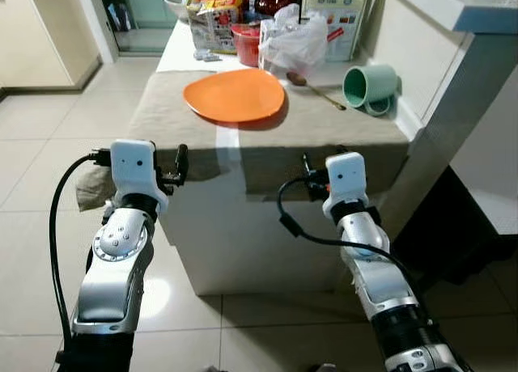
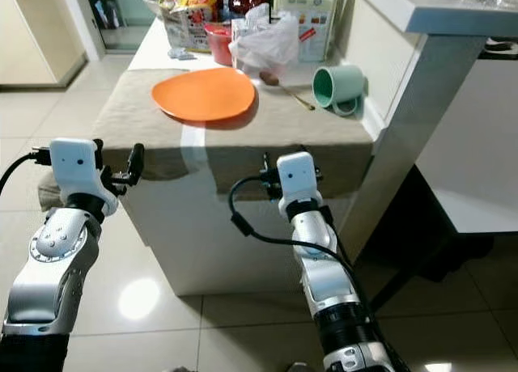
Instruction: Setting the table
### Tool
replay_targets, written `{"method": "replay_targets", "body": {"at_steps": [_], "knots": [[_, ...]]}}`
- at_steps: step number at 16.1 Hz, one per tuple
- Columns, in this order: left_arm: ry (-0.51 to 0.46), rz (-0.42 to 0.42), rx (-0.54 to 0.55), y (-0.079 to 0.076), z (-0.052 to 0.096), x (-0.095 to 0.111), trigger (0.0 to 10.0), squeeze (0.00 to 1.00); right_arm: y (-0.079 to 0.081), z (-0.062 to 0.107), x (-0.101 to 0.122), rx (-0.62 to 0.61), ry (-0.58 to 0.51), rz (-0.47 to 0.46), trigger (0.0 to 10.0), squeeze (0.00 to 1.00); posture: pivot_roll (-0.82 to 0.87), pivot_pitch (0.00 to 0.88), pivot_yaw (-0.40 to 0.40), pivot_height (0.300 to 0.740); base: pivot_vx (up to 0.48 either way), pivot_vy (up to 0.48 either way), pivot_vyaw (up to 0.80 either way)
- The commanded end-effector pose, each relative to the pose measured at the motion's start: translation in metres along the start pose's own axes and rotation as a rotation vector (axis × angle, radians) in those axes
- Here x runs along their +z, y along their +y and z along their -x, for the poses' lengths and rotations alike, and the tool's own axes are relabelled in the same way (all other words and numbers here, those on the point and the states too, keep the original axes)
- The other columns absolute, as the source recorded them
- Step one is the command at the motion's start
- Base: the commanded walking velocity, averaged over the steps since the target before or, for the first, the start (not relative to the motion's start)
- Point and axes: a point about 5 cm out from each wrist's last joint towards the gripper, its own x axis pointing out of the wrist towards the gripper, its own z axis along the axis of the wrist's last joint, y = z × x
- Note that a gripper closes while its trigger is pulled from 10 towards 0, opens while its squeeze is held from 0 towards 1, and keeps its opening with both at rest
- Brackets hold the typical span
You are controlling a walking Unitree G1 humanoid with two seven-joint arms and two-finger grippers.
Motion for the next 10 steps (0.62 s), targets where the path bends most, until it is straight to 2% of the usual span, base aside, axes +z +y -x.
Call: {"method": "replay_targets", "body": {"at_steps": [1,3,5,7,9,10], "knots": [[0.000,-0.009,0.001,-0.002,0.000,0.000,10.0,0.00,-0.001,-0.002,0.008,-0.005,-0.045,0.018,10.0,0.00,-0.06,0.029,0.049,0.740,0.000,0.000,0.00],[-0.014,0.005,-0.011,-0.004,-0.001,0.005,10.0,0.00,-0.006,-0.006,0.019,-0.053,-0.091,0.009,10.0,0.00,-0.05,0.028,0.048,0.740,0.000,0.000,0.00],[-0.017,0.007,-0.015,-0.004,-0.002,0.006,10.0,0.00,-0.013,-0.010,0.021,-0.096,-0.079,-0.016,10.0,0.00,-0.05,0.028,0.048,0.740,0.000,0.000,0.00],[0.015,0.011,-0.006,-0.001,-0.001,-0.002,10.0,0.00,-0.023,-0.014,0.003,-0.120,0.038,-0.111,10.0,0.00,-0.05,0.030,0.052,0.740,0.000,0.000,0.00],[0.072,0.096,0.063,0.011,0.004,-0.016,10.0,0.00,-0.023,-0.012,-0.005,-0.109,0.071,-0.115,10.0,0.00,-0.05,0.033,0.047,0.740,0.000,0.000,0.00],[0.075,0.110,0.070,0.012,0.004,-0.017,10.0,0.00,-0.022,-0.012,-0.005,-0.105,0.068,-0.111,10.0,0.00,-0.05,0.033,0.045,0.740,0.000,0.000,0.00]]}}
